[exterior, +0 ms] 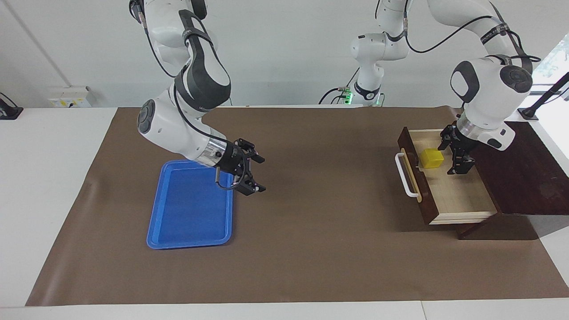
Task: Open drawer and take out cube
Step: 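Lower the left gripper into the drawer onto the yellow cube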
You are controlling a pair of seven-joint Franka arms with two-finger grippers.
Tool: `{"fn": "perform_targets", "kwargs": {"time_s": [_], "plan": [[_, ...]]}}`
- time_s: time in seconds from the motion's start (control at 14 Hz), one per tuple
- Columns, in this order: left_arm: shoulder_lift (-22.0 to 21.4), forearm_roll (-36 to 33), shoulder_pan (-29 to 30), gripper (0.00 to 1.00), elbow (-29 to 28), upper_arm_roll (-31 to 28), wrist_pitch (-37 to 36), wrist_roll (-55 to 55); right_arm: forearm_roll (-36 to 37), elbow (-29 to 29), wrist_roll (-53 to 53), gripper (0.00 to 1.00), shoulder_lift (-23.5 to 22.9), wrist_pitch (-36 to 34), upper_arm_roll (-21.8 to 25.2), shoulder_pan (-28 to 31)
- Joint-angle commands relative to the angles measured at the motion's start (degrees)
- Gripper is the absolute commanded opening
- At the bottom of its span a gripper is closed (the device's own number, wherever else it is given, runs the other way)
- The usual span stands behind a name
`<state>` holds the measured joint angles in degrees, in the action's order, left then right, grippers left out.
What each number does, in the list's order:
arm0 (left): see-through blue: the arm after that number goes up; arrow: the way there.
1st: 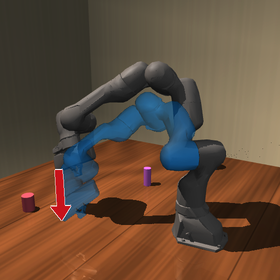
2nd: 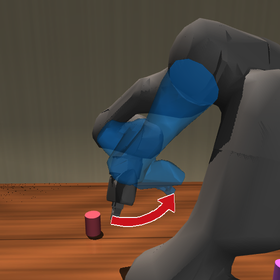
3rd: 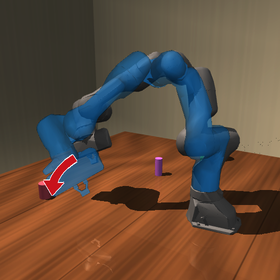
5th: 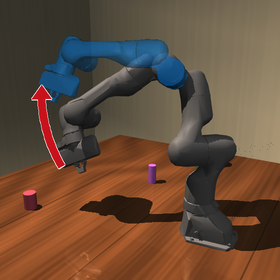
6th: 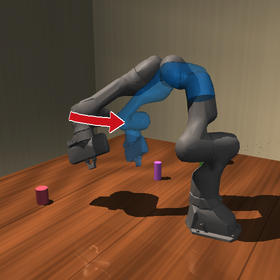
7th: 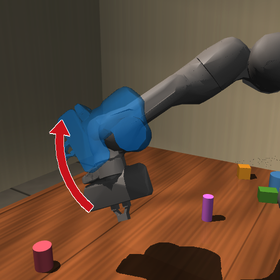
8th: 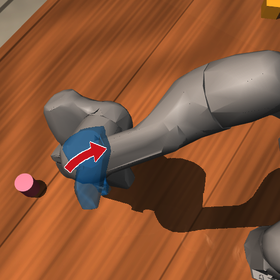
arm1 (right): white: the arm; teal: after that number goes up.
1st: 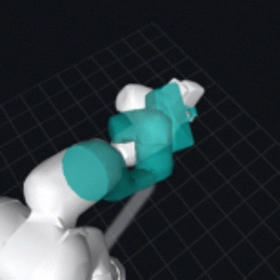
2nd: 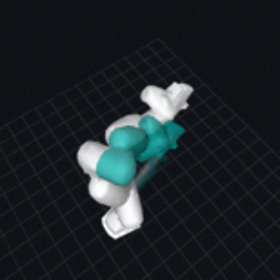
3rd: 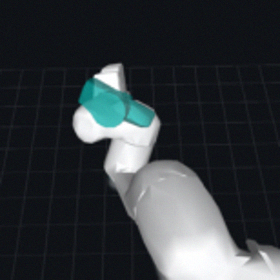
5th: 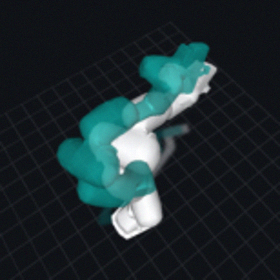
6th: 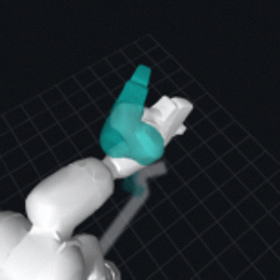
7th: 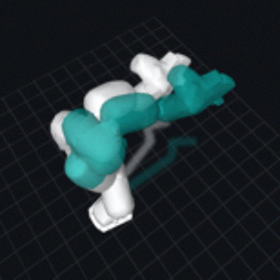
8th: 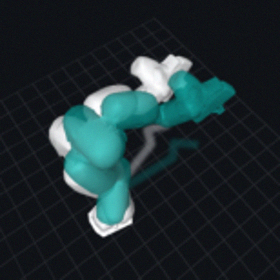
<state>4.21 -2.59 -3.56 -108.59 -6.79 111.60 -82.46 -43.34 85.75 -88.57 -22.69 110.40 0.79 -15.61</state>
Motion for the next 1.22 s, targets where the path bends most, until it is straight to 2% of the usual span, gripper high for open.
{"fn": "perform_targets", "kwargs": {"time_s": [0.0,0.29,0.72,1.08,1.15], "plan": [[-0.26,0.66,-0.66,1.0,1.01,-1.21,-3.49,0.19,-2.88,1.71,0.49,1.0,0.81,-0.8,-0.27,-0.47],[-2.1,0.75,-0.66,1.0,-2.49,-1.21,-3.41,0.19,-4.03,1.79,2.35,1.0,0.37,-0.81,-0.27,-1.88],[-4.21,0.75,-0.48,1.0,-7.94,-1.12,1.59,0.02,-4.3,1.71,2.44,1.0,0.37,-0.54,-0.18,-1.79],[-4.3,0.75,-0.48,1.0,-9.1,-1.12,4.59,-0.51,-4.3,1.79,2.87,1.0,0.37,-0.8,-0.27,-1.09],[-4.3,0.75,-0.48,0.86,-9.1,-1.12,4.59,-0.86,-4.3,1.71,2.87,1.0,0.37,-0.89,-0.18,-1.0]]}}
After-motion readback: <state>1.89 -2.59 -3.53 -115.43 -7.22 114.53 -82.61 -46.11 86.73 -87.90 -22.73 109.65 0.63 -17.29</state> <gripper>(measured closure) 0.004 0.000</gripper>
